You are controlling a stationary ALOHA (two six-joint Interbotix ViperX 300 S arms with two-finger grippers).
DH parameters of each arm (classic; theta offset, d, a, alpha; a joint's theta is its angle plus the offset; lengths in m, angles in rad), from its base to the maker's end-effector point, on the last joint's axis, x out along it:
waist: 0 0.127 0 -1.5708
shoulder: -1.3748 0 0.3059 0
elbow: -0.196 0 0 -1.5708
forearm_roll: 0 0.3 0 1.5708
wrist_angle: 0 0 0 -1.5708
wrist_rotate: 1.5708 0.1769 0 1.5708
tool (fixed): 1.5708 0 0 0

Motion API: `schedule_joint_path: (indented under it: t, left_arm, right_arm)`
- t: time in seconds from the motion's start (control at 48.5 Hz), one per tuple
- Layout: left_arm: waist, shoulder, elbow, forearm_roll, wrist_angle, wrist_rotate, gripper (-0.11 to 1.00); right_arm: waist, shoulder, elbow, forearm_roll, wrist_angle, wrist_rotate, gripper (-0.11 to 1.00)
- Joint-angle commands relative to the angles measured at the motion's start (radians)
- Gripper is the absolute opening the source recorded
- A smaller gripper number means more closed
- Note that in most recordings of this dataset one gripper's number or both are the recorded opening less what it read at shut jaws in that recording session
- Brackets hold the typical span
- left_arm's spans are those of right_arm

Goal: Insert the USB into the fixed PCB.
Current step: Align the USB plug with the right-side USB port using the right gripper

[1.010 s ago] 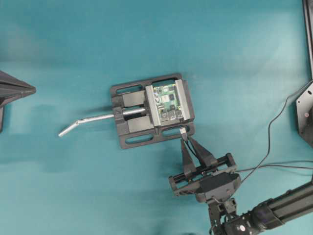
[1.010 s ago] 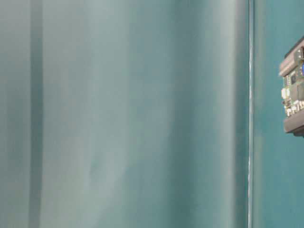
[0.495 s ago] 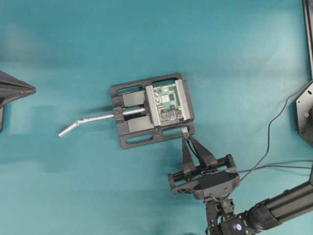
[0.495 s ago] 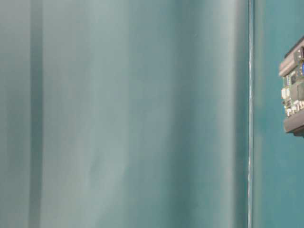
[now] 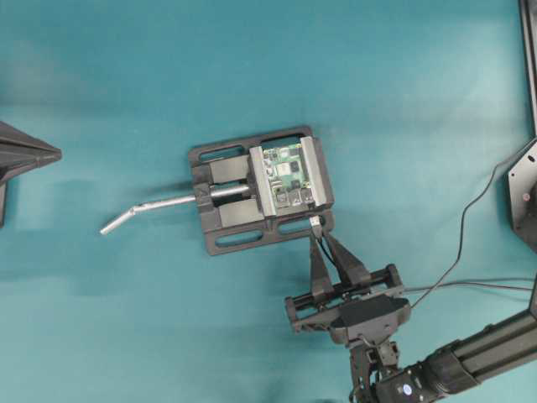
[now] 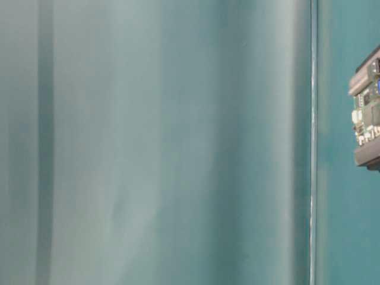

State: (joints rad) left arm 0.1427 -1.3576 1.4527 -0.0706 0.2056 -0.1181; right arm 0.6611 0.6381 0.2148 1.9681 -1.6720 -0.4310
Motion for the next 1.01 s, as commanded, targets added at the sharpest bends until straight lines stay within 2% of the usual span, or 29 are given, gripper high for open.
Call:
schedule_joint_path:
  t: [0.0, 0.989]
  left_arm:
    - [0.003, 0.008, -0.017, 0.002, -0.005, -0.003, 0.0]
    - [0.003, 0.008, -0.017, 0.003, -0.005, -0.003, 0.0]
  right_arm:
    - [-0.003, -0.021, -0.015, -0.009, -0.009, -0.002, 0.21]
    - [-0.032, -0.043, -0.009, -0.009, -0.008, -0.02, 0.21]
